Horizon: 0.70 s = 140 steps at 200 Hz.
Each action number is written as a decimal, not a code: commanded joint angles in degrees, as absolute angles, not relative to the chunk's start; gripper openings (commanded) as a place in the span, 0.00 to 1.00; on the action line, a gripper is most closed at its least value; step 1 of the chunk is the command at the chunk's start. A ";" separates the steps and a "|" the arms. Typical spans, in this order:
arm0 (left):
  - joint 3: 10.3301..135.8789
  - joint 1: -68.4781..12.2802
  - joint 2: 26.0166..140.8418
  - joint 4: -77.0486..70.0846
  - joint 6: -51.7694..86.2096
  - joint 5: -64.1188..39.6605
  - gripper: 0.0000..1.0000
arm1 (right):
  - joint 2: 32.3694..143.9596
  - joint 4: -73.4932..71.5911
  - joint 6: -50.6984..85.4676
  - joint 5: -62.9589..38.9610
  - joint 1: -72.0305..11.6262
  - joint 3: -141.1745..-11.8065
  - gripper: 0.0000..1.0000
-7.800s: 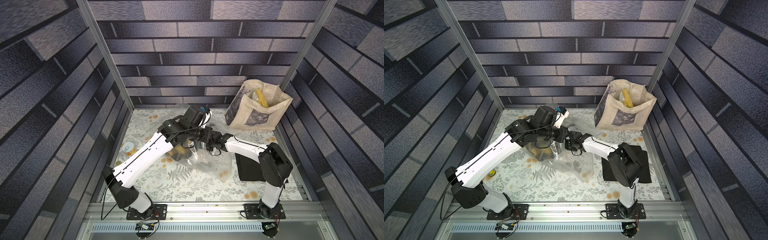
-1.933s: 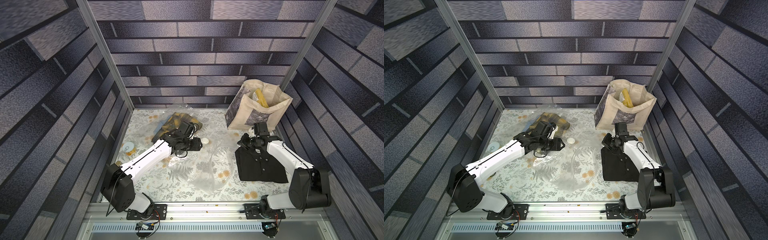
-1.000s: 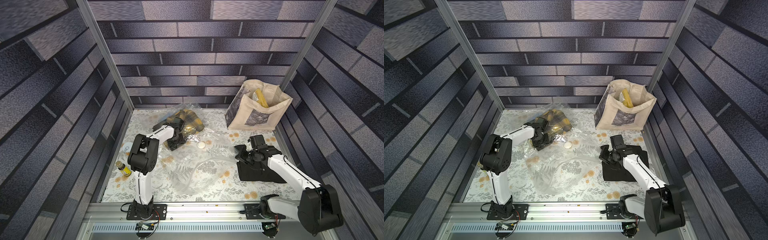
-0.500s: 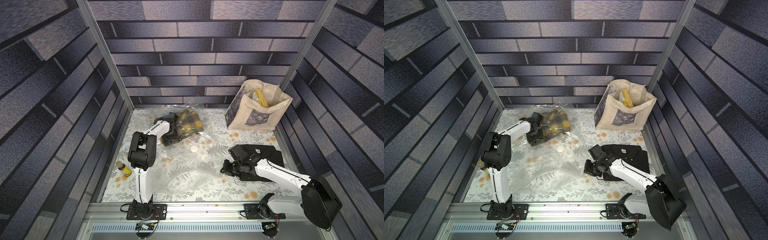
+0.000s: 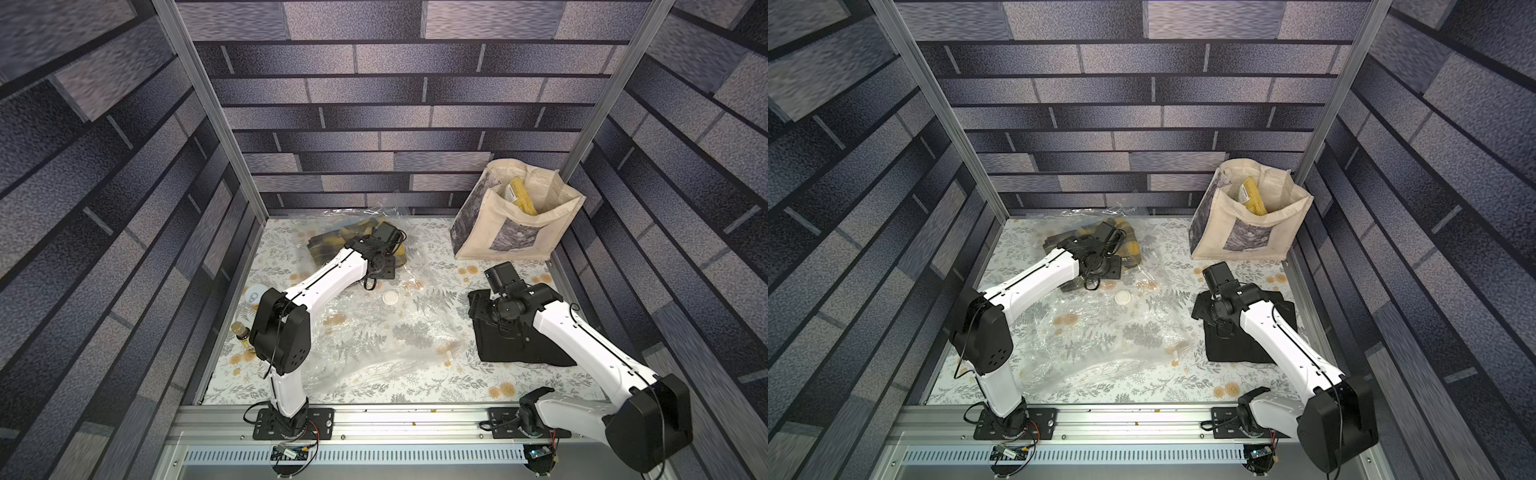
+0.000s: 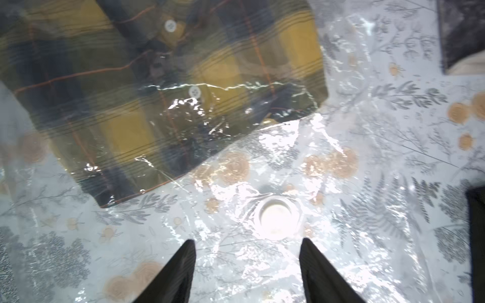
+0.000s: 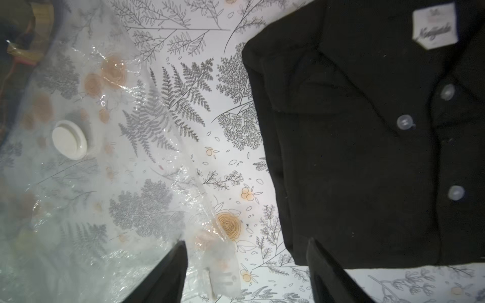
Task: Place the folded shirt into the vacuum bag
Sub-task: Adjust the vacuum bag at the center of the board, then move the shirt at the center of the board.
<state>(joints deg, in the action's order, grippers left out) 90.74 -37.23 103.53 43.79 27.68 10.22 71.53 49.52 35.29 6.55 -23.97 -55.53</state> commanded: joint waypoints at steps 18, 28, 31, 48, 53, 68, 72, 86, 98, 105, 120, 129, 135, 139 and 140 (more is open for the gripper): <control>89.80 -46.03 102.34 38.38 31.22 2.59 0.67 | 82.45 53.22 29.98 20.99 -23.65 -59.31 0.73; 89.04 -47.83 102.38 37.15 32.08 2.22 0.67 | 84.48 52.12 29.16 20.40 -23.72 -60.13 0.72; 88.73 -48.24 102.39 36.71 32.32 2.21 0.67 | 85.03 51.93 28.89 20.27 -23.67 -60.46 0.72; 86.20 -49.47 101.74 33.62 33.95 1.26 0.67 | 88.10 50.45 27.68 19.28 -23.72 -60.53 0.72; 85.46 -49.58 101.56 32.80 34.43 0.62 0.67 | 88.96 49.83 27.14 18.37 -23.65 -60.51 0.71; 84.11 -49.83 101.24 31.42 35.43 -0.50 0.67 | 90.80 47.77 26.66 15.26 -23.71 -60.47 0.70; 83.79 -49.87 101.20 31.17 35.57 -0.57 0.67 | 91.34 47.43 26.60 14.66 -23.70 -60.50 0.70; 83.37 -50.18 101.21 30.78 35.39 -0.86 0.67 | 93.32 46.72 26.55 13.53 -23.70 -60.51 0.70; 83.41 -50.58 101.65 30.85 35.25 -0.95 0.67 | 94.66 46.22 26.53 13.65 -23.72 -60.50 0.70; 83.50 -50.71 101.82 30.84 35.23 -1.20 0.67 | 95.39 46.05 26.49 13.71 -23.64 -60.51 0.69; 83.41 -51.14 102.32 30.46 35.32 -1.66 0.67 | 97.16 45.75 26.04 12.92 -23.23 -60.49 0.66; 83.17 -51.41 102.44 29.94 35.55 -1.91 0.67 | 98.00 45.32 25.97 12.14 -22.62 -60.51 0.62; 82.84 -51.58 102.65 29.57 35.74 -2.21 0.67 | 98.57 44.90 25.81 11.37 -22.23 -60.51 0.60; 82.69 -51.68 102.79 29.54 35.86 -2.40 0.67 | 99.00 44.79 25.76 10.91 -21.92 -60.48 0.58; 82.61 -51.68 102.81 29.45 35.95 -2.48 0.67 | 99.02 44.72 25.75 10.81 -21.81 -60.52 0.57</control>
<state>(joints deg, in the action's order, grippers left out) 83.85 -50.70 103.42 31.22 34.20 -0.69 96.86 46.04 26.59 13.45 -23.31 -59.46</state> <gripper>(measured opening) 0.672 0.620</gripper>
